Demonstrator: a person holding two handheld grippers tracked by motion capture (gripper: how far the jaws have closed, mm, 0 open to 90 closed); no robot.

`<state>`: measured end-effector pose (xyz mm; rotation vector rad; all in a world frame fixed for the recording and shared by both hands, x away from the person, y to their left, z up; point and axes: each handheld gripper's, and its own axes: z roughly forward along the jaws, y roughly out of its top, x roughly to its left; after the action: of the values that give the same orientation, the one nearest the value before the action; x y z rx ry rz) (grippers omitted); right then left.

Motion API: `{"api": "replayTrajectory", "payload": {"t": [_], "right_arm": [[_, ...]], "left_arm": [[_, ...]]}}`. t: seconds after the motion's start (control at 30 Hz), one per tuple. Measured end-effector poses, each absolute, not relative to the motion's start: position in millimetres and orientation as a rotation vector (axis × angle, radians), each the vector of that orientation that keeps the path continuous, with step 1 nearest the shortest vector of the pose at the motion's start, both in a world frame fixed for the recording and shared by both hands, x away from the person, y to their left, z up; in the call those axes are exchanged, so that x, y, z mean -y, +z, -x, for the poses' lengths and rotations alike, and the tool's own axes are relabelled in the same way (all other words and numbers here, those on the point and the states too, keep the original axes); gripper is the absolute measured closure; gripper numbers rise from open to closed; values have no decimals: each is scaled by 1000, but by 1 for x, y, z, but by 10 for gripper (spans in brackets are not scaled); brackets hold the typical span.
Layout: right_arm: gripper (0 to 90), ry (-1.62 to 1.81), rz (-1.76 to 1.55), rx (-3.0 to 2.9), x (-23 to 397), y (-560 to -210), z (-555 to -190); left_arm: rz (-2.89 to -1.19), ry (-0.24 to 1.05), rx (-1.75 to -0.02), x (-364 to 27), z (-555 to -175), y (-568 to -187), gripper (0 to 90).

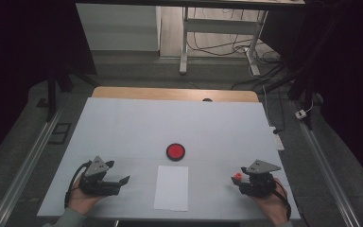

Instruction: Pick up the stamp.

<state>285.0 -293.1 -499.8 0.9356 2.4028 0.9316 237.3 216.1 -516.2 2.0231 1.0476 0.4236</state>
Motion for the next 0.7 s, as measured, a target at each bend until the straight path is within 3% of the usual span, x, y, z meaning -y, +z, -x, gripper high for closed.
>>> {"api": "replayTrajectory", "payload": {"t": [0.33, 0.53, 0.7], "right_arm": [[582, 932, -956, -2393, 295, -502, -286], [713, 943, -957, -2412, 295, -504, -286], [721, 943, -953, -2413, 295, -504, -285]], "left_arm": [[-2022, 423, -1048, -217, -237, -516, 174], [-2023, 424, -1047, -217, -237, -516, 173], [-2021, 424, -1049, -218, -237, -516, 174]]}}
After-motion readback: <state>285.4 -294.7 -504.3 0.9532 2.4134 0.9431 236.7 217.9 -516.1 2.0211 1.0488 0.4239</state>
